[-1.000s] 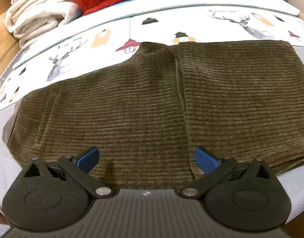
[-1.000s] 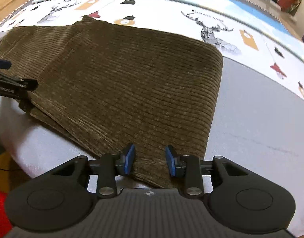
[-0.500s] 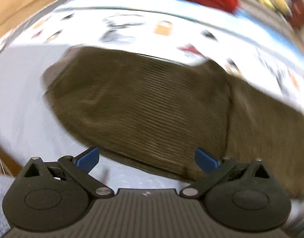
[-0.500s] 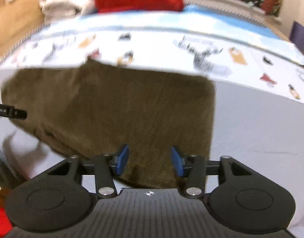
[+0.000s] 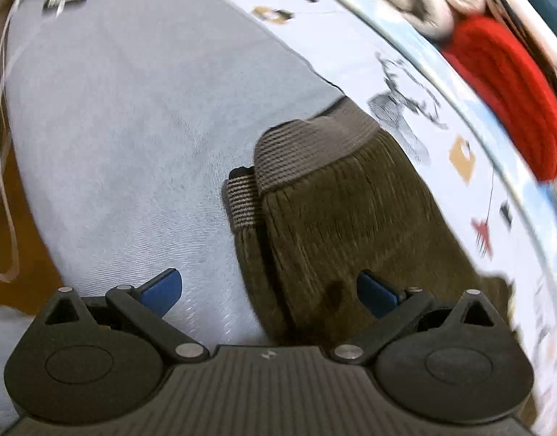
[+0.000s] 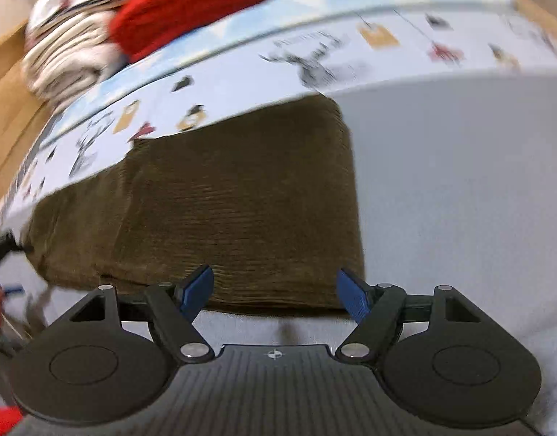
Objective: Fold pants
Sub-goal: 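Grasp the ribbed waistband with the left tool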
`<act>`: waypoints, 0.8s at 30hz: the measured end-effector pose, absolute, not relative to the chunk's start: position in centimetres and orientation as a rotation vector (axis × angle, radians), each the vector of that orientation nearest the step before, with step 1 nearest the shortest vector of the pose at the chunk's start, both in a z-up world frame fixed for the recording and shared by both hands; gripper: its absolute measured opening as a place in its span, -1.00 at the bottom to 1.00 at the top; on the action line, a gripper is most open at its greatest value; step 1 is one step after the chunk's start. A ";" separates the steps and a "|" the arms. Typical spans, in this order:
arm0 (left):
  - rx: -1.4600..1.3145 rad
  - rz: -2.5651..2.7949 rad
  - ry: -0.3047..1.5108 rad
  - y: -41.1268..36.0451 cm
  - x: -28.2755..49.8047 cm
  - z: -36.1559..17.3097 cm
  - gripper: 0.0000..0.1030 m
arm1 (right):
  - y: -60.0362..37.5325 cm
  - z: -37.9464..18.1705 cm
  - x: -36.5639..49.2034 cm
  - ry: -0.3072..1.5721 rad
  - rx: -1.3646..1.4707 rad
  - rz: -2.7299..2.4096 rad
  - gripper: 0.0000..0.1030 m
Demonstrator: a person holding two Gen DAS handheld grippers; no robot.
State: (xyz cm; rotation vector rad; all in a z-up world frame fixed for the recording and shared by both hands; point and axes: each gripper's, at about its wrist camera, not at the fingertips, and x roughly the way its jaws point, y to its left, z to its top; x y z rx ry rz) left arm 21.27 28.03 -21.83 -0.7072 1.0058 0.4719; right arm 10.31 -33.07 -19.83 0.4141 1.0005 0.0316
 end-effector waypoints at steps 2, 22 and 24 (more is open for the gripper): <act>-0.766 0.477 1.006 29.0 21.7 -22.6 0.99 | -33.3 -19.9 10.4 0.986 0.426 0.002 0.49; -0.788 0.456 0.842 29.1 22.7 -19.4 -0.50 | -32.1 -20.0 12.4 0.965 0.393 -0.034 0.47; -0.743 0.422 0.811 27.4 22.8 -17.4 -0.55 | -32.0 -19.9 12.5 0.949 0.401 -0.028 0.47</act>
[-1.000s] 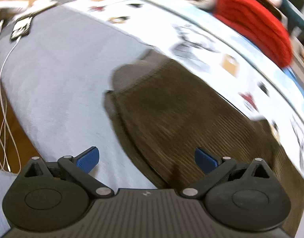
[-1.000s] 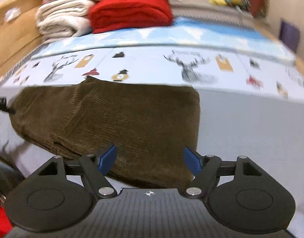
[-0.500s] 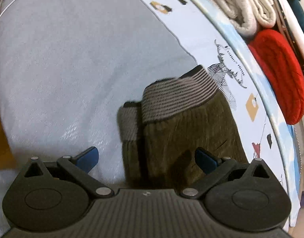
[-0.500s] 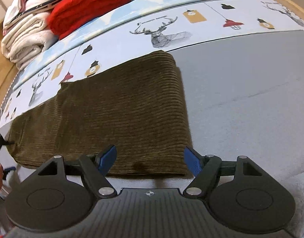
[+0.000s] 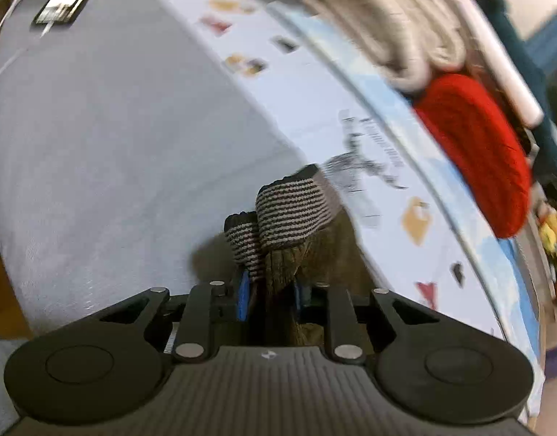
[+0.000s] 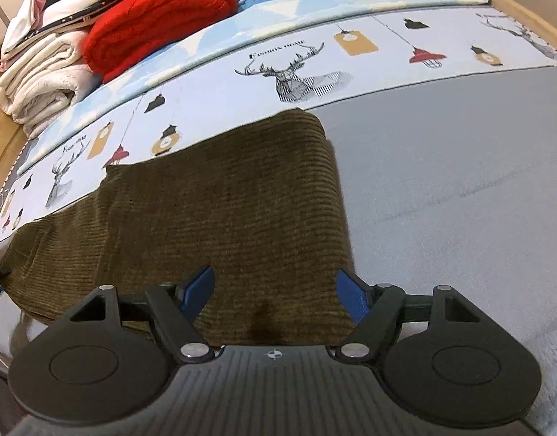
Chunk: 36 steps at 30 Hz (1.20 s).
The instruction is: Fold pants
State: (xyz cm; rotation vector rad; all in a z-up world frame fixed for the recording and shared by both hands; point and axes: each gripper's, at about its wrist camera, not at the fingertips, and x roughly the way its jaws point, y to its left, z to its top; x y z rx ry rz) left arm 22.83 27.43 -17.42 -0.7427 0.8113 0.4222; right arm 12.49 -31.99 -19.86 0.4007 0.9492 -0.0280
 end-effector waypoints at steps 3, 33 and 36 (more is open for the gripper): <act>-0.668 0.362 0.780 24.3 23.1 -14.2 -0.59 | -32.5 -19.9 12.4 0.932 0.443 -0.016 0.47; 0.335 -0.144 0.795 -10.5 24.9 -17.4 0.67 | -39.5 -20.9 10.0 0.843 0.785 0.101 0.49; 0.376 -0.155 0.843 -11.8 27.2 -19.6 0.67 | -38.9 -21.0 10.6 0.860 0.777 0.112 0.49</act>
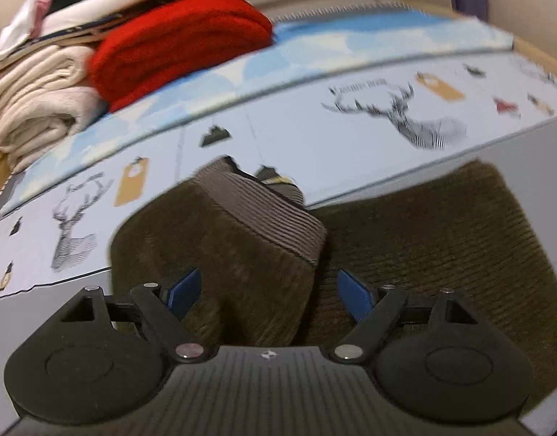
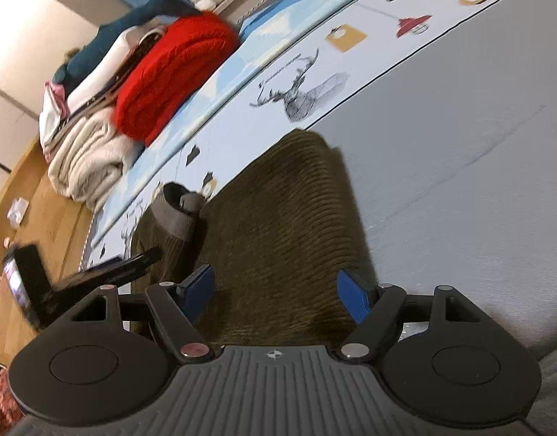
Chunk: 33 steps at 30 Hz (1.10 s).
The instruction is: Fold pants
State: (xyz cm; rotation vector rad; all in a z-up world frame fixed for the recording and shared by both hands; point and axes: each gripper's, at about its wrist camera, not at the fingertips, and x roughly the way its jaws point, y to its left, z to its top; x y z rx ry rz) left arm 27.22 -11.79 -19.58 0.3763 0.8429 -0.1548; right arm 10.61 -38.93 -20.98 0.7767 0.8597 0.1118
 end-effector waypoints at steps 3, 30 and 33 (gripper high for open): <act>0.394 -0.136 0.908 -12.2 29.2 -22.0 0.67 | -39.0 -21.3 11.0 0.873 0.795 0.100 0.49; -0.481 0.110 0.798 14.4 29.4 -13.5 -0.77 | -34.8 -22.4 13.2 0.971 0.655 0.070 0.49; -0.390 0.043 0.822 9.4 31.1 -13.7 -0.77 | -34.3 -22.5 13.3 0.979 0.642 0.073 0.49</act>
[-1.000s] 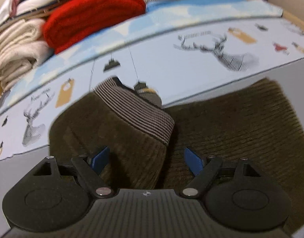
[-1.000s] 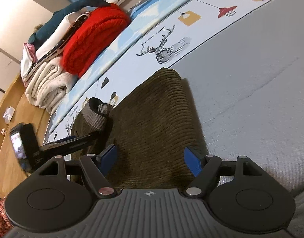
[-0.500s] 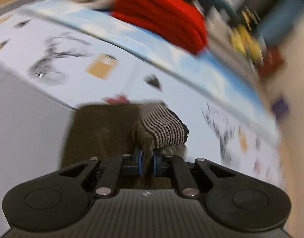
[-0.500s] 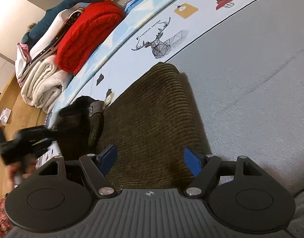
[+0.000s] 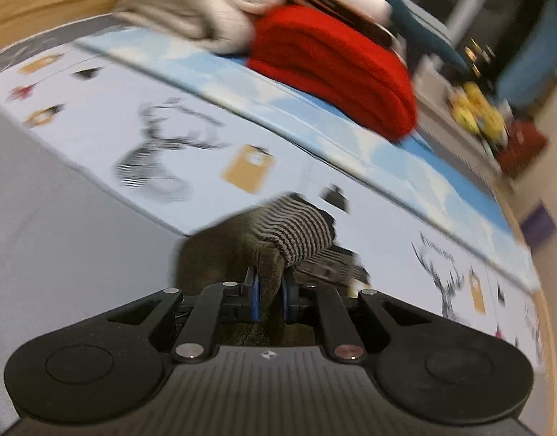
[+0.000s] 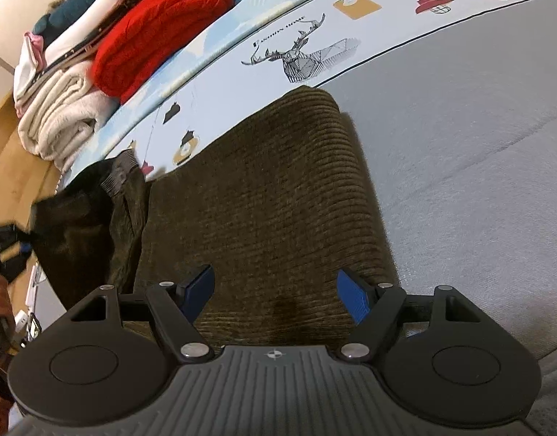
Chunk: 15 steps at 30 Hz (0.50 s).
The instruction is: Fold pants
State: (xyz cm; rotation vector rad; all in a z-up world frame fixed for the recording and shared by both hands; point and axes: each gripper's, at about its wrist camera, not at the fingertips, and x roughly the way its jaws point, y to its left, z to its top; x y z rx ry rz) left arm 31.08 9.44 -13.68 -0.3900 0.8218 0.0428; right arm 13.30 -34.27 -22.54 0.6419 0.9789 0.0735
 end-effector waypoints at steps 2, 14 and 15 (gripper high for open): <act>-0.336 0.041 0.842 5.9 32.3 -14.2 -0.77 | -34.1 -22.5 13.2 0.978 0.631 0.083 0.49; -0.003 0.217 0.940 -6.6 35.7 -22.7 0.65 | -37.2 -21.9 12.6 0.919 0.809 0.136 0.49; 0.020 0.224 0.946 -7.0 36.1 -23.3 0.65 | -37.4 -21.9 12.6 0.914 0.819 0.144 0.49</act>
